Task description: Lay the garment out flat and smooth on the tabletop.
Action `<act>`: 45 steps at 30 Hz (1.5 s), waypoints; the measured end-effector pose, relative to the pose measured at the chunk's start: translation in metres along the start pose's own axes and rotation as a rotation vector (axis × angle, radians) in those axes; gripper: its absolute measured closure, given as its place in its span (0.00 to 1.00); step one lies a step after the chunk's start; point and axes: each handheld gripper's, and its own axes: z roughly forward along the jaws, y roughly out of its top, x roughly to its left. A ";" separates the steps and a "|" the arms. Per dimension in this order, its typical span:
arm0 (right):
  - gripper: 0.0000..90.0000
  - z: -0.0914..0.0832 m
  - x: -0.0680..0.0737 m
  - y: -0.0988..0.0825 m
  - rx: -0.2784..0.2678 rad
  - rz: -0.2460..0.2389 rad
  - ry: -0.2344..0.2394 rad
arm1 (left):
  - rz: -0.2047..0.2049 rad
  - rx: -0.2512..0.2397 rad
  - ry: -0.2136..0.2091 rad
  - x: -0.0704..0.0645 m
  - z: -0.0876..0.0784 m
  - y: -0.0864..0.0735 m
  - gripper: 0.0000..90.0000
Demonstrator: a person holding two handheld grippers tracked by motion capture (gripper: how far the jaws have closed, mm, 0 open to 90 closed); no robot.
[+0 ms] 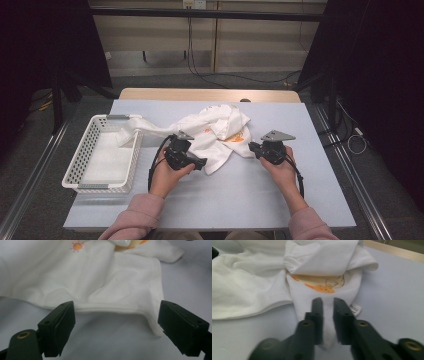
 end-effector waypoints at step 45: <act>0.97 -0.047 -0.002 -0.012 0.035 0.054 0.088 | -0.166 0.040 -0.046 0.033 -0.047 -0.022 0.94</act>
